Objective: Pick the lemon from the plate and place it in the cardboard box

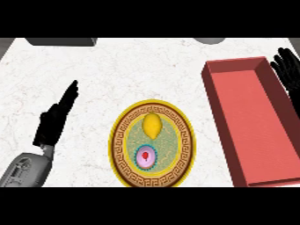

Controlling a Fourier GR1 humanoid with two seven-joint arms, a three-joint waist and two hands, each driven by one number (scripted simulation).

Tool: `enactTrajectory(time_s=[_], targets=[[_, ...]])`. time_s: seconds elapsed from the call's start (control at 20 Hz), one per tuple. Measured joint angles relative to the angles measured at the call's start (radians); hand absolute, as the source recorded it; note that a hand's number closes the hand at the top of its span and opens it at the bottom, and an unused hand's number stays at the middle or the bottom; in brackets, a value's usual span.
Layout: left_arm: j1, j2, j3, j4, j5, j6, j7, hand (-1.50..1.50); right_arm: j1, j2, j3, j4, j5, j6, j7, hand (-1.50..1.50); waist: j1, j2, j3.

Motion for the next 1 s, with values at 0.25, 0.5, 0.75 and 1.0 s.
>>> enactTrajectory(time_s=[0.25,0.5,0.75,1.0], targets=[[0.042,0.012,0.074,-0.089,0.094,-0.033,0.055,0.00,-0.093,0.095,0.107,-0.072,0.070,-0.097,0.188,-1.50,0.012,-0.001,0.001],[0.076,0.012,0.140,-0.144,0.202,-0.055,0.122,0.00,-0.123,0.161,0.169,-0.124,0.290,-0.346,0.216,-1.50,0.015,-0.009,-0.001],[0.121,0.021,0.180,-0.217,0.263,-0.066,0.177,0.00,-0.106,0.264,0.331,-0.214,0.512,-0.491,0.169,-1.50,0.005,-0.006,0.001],[0.137,0.040,0.210,-0.247,0.294,-0.079,0.213,0.00,-0.154,0.217,0.471,-0.278,0.683,-0.401,0.379,-1.50,-0.008,-0.008,-0.001]])
